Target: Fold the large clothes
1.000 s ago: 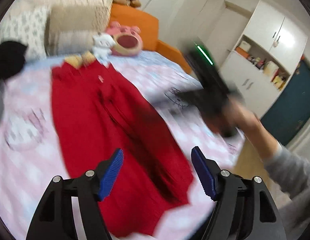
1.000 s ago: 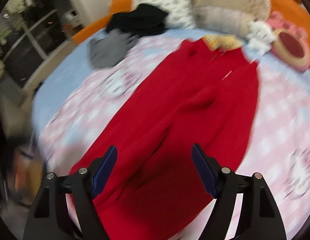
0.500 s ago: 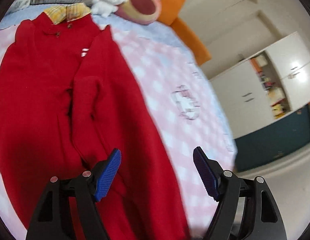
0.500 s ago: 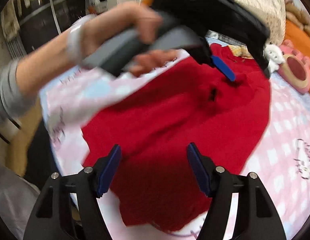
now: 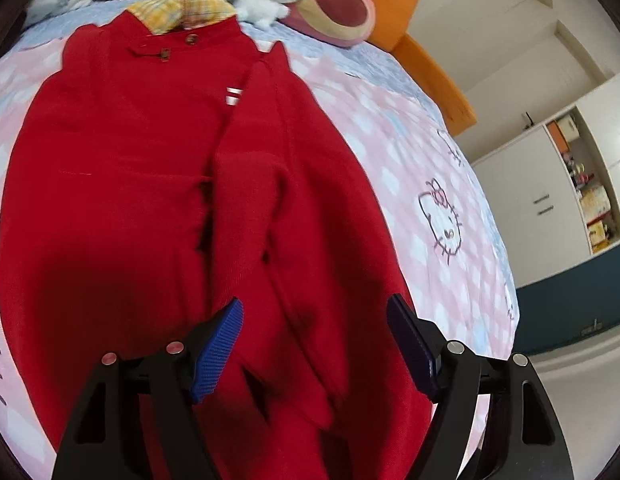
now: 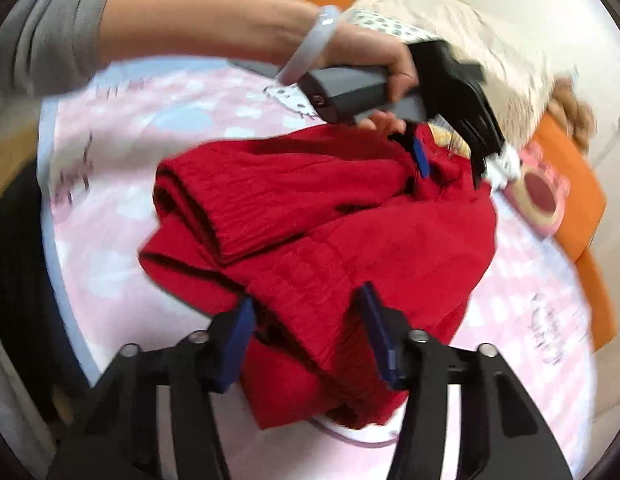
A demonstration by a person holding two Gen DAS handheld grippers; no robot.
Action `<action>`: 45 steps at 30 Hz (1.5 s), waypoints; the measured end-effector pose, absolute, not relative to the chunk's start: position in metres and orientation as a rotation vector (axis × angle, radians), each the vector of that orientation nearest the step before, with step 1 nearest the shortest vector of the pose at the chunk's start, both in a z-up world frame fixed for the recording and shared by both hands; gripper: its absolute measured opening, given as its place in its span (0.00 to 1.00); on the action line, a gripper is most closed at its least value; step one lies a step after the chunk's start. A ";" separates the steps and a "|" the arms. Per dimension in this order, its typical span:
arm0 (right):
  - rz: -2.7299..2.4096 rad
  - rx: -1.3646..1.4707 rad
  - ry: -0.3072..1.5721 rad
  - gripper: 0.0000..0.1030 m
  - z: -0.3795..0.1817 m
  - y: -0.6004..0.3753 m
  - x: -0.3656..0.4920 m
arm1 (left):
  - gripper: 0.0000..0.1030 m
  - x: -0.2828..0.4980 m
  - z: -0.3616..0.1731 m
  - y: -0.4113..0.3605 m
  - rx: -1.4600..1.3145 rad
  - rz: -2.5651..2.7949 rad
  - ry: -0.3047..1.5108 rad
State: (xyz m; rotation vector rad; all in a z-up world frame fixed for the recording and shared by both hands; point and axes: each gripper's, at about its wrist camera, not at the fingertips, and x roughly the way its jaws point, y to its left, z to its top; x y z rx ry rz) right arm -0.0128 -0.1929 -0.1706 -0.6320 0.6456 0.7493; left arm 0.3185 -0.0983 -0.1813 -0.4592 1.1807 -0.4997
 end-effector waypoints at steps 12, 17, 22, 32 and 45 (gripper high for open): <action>0.666 -0.222 0.642 0.33 -0.124 -0.267 -0.007 | 0.74 0.348 -0.191 -0.114 -0.403 -0.433 1.192; 0.642 -0.054 0.675 0.30 -0.121 -0.309 0.002 | 0.75 0.365 -0.197 -0.127 -0.362 -0.408 1.210; 0.636 0.037 0.701 0.29 -0.121 -0.333 0.008 | 0.79 0.378 -0.194 -0.127 -0.372 -0.402 1.208; 0.768 0.180 0.713 0.27 -0.116 -0.337 0.005 | 0.77 0.377 -0.179 -0.101 -0.586 -0.429 1.097; 0.707 0.182 0.704 0.27 -0.109 -0.352 0.007 | 0.77 0.333 -0.195 -0.152 -0.530 -0.548 1.283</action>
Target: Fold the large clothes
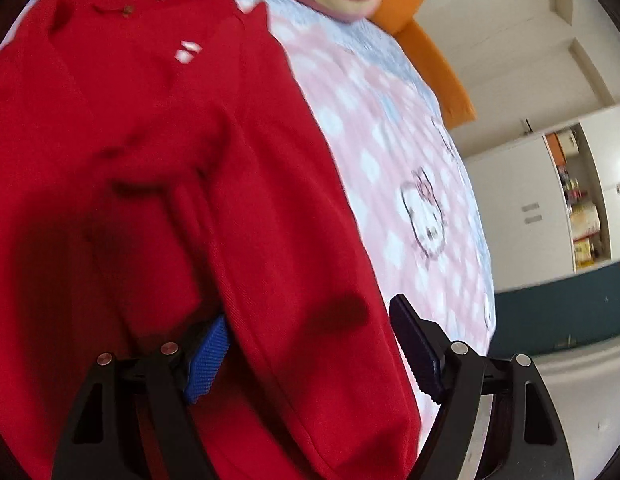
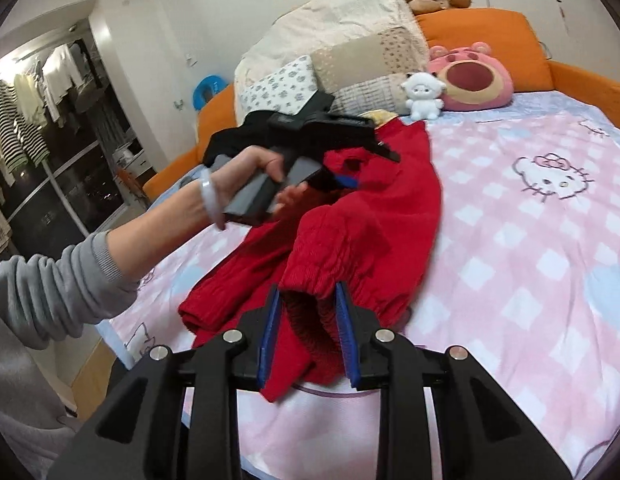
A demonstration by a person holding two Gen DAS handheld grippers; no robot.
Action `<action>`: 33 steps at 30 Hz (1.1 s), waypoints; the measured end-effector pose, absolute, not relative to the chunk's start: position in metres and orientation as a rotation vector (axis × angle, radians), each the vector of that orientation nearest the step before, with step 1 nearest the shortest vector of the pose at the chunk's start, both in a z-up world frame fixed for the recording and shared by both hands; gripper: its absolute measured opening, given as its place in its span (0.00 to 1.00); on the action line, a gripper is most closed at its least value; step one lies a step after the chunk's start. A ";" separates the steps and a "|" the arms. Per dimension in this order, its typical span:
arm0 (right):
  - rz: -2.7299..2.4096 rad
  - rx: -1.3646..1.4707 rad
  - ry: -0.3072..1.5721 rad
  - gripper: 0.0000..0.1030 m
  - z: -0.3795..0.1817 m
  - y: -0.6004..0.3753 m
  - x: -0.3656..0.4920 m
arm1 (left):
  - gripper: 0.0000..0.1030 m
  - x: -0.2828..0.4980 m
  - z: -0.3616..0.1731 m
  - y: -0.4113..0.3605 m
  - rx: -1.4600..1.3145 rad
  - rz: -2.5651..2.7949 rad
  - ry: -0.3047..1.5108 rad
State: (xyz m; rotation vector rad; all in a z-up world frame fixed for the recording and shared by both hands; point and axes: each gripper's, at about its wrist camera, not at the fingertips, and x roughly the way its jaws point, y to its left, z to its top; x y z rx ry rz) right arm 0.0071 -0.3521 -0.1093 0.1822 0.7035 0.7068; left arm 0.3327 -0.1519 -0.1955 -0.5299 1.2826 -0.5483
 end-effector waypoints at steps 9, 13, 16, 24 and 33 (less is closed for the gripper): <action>0.716 0.222 0.719 0.27 -0.117 -0.364 0.006 | 0.10 0.338 -0.157 -0.162 -0.459 -0.561 1.192; 0.745 0.223 0.715 0.25 -0.121 -0.352 0.005 | 0.09 0.351 -0.163 -0.152 -0.454 -0.520 1.214; 0.770 0.208 0.717 0.24 -0.120 -0.341 0.003 | 0.08 0.346 -0.166 -0.141 -0.446 -0.515 1.213; 0.879 0.111 0.701 0.24 -0.100 -0.301 -0.004 | 0.08 0.320 -0.093 -0.081 -0.436 -0.499 1.044; 0.950 0.009 0.819 0.15 -0.136 -0.238 -0.009 | 0.09 0.313 -0.173 -0.039 -0.457 -0.407 1.156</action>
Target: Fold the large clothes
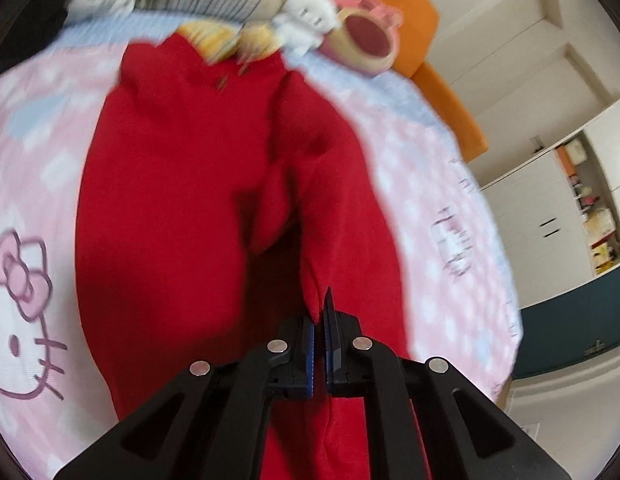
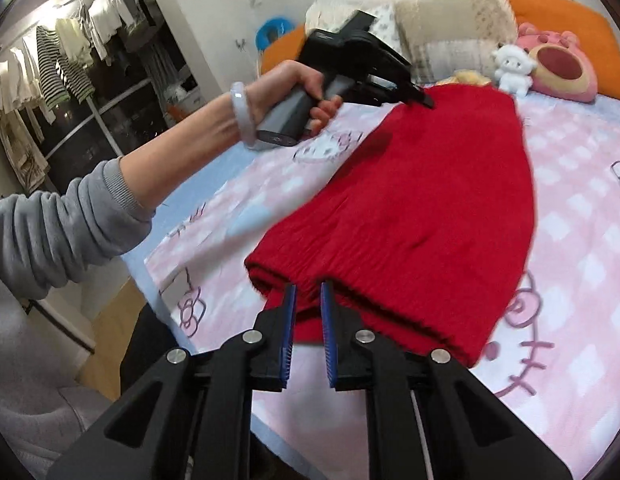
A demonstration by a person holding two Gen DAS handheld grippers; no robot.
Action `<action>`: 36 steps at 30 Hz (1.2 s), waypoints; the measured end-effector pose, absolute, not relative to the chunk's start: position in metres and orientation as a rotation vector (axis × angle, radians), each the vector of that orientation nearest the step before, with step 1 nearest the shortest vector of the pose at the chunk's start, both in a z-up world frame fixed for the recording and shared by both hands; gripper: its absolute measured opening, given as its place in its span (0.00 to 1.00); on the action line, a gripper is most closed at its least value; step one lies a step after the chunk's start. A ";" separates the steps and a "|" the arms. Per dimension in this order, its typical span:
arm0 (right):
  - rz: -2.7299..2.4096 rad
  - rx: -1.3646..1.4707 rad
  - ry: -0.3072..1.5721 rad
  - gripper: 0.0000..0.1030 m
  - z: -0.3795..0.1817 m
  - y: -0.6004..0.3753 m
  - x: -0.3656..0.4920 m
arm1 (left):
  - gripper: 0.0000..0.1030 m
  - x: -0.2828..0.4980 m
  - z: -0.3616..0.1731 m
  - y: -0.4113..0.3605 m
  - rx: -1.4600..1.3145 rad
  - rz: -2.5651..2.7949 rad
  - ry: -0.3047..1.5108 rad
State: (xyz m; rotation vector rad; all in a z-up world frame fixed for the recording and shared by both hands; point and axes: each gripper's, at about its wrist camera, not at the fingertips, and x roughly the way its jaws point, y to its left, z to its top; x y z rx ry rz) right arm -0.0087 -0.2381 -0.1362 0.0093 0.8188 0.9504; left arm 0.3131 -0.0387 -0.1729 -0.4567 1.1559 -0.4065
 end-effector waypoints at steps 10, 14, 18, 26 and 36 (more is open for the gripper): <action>0.905 -0.041 0.674 0.50 -0.088 -0.246 0.023 | 0.26 0.287 -0.158 -0.036 -0.447 -0.500 1.108; 0.918 -0.041 0.770 0.44 -0.101 -0.228 0.069 | 0.28 0.293 -0.107 -0.033 -0.417 -0.526 1.026; 0.919 -0.116 0.857 0.39 -0.128 -0.207 0.079 | 0.31 0.331 -0.104 -0.063 -0.352 -0.560 1.067; 0.846 -0.237 0.960 0.38 -0.174 -0.202 0.071 | 0.28 0.389 -0.177 -0.090 -0.246 -0.448 1.222; 0.951 -0.133 0.946 0.39 -0.132 -0.219 0.112 | 0.45 0.373 -0.165 -0.037 -0.402 -0.546 1.088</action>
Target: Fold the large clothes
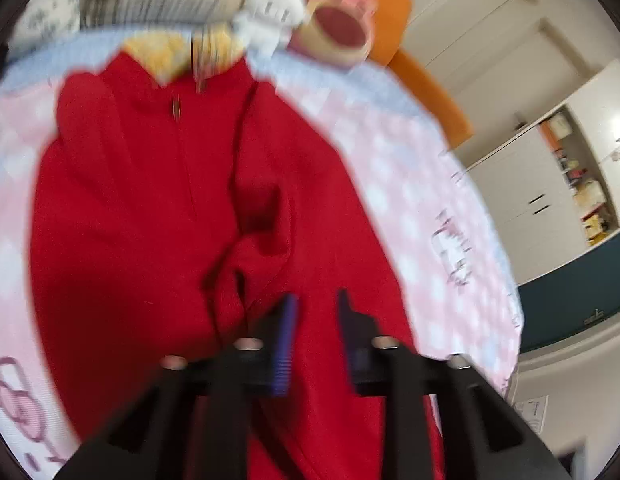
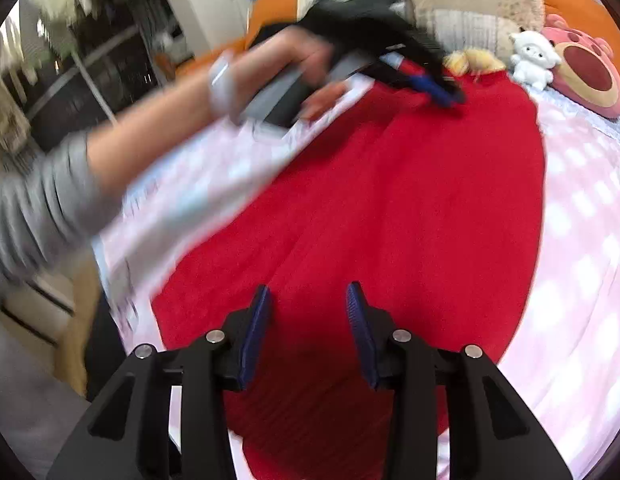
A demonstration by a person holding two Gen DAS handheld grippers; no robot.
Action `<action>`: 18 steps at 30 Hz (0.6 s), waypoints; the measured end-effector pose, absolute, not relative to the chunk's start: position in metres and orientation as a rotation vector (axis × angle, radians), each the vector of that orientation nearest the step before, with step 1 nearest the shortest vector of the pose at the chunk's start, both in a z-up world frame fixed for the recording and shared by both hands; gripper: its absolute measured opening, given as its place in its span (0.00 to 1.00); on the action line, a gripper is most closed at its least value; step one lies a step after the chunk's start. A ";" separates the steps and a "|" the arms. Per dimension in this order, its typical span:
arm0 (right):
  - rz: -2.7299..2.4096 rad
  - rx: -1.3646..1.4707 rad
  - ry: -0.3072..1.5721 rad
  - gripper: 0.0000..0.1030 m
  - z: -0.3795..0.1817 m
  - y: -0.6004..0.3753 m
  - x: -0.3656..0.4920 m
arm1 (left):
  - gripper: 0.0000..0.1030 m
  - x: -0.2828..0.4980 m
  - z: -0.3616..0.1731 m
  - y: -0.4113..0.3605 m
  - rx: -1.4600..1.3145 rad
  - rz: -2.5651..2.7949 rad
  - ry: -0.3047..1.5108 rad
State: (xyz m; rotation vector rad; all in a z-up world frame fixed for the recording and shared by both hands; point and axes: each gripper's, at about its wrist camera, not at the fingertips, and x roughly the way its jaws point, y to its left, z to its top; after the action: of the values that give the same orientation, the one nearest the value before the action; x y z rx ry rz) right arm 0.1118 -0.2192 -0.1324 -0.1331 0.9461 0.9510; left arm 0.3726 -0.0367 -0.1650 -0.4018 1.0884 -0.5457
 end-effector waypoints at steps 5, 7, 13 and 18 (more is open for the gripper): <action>0.808 -0.089 0.853 0.45 -0.102 -0.227 0.205 | 0.56 0.373 -0.163 -0.011 -0.408 -0.513 1.060; 0.767 -0.029 0.856 0.45 -0.101 -0.221 0.258 | 0.56 0.378 -0.180 -0.012 -0.420 -0.521 1.085; 0.648 -0.008 0.887 0.43 -0.126 -0.191 0.374 | 0.58 0.385 -0.217 -0.012 -0.415 -0.502 1.118; 0.511 -0.150 1.001 0.43 -0.188 -0.174 0.407 | 0.57 0.381 -0.218 -0.015 -0.364 -0.515 1.101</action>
State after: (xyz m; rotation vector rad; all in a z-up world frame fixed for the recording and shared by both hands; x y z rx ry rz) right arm 0.4074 -0.1740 -0.1878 -0.1503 1.0006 0.5112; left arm 0.3815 -0.0145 -0.2178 -0.3643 1.1009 -0.5147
